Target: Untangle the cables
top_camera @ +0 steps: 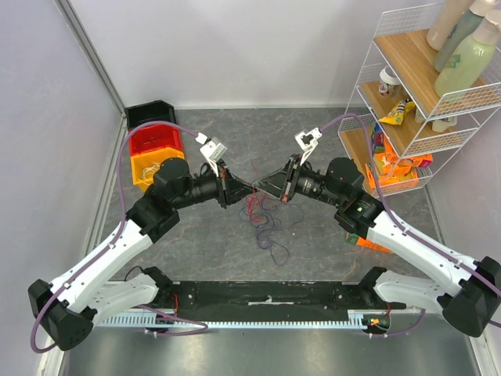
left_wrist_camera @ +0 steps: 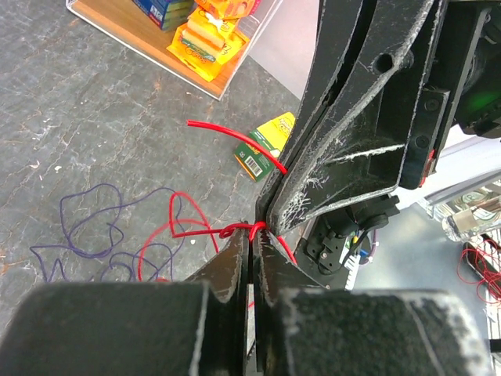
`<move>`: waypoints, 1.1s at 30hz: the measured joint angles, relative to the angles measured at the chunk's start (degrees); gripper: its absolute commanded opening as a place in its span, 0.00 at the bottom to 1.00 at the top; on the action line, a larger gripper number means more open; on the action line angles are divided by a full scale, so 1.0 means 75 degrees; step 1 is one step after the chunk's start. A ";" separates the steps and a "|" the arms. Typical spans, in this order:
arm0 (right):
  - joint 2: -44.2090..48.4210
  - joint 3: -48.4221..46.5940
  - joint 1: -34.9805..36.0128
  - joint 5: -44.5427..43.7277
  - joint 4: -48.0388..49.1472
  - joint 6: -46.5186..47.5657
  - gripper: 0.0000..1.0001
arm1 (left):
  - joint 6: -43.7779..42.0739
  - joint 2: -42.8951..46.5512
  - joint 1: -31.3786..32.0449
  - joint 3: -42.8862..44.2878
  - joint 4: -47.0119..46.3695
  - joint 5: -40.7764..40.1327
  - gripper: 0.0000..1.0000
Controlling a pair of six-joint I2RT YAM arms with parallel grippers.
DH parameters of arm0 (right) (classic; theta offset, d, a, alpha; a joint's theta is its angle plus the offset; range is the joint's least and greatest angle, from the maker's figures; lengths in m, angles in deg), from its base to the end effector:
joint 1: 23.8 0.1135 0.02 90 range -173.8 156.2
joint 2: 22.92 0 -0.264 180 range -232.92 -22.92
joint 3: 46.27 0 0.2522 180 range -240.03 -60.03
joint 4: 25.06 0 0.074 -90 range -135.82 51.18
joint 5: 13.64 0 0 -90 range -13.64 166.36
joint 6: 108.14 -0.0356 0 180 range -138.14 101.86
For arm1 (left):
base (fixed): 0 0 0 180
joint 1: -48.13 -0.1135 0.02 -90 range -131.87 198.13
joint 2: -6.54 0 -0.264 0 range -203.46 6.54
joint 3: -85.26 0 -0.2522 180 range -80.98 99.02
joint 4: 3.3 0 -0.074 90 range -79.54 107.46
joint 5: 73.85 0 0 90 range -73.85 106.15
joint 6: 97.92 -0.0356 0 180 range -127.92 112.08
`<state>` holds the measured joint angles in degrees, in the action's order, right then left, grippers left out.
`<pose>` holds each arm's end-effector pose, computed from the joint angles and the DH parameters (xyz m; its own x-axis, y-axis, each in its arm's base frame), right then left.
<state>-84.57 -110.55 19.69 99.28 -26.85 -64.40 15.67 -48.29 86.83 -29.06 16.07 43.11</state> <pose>0.1743 0.1844 0.3590 -0.6547 0.2961 -0.6954 -0.6413 0.2694 0.7185 0.1618 -0.1503 0.3611 -0.4690 -0.0813 -0.8794 0.7851 0.4176 -0.4573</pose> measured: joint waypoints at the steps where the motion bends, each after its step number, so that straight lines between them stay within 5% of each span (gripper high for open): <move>1: -0.0032 0.0015 -0.0009 0.0035 0.0082 -0.0079 0.00 | 0.0006 0.0009 -0.0003 -0.0020 -0.0029 0.0017 0.09; 8: -0.0093 0.0064 -0.0026 0.0309 0.0373 -0.0487 0.00 | -0.0006 0.0283 -0.0012 -0.0195 -0.0050 0.0015 0.41; 20: -0.0472 0.0076 -0.0090 0.0927 0.1288 -0.1172 0.00 | -0.0006 0.0627 -0.0009 -0.0350 -0.0221 -0.0373 0.52; 22: -0.0565 0.0125 -0.0111 0.1005 0.1562 -0.1384 0.00 | -0.0006 0.0632 -0.0009 -0.0350 -0.0242 -0.0396 0.49; 24: -0.0592 0.0163 -0.0119 0.1040 0.1693 -0.1489 0.00 | -0.0006 0.0653 -0.0009 -0.0358 -0.0256 -0.0396 0.31; 28: -0.0589 0.0189 -0.0102 0.1046 0.1737 -0.1585 0.00 | -0.0052 0.0816 0.0023 -0.0414 -0.0213 -0.0440 0.15; 33: -0.0629 0.0111 -0.0026 0.1113 0.1390 -0.1638 0.00 | -0.0315 0.1268 0.0000 -0.0705 -0.0187 -0.0571 0.08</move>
<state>-89.29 -109.72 19.49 107.63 -16.43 -76.69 13.31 -38.78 86.83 -34.35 14.67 38.82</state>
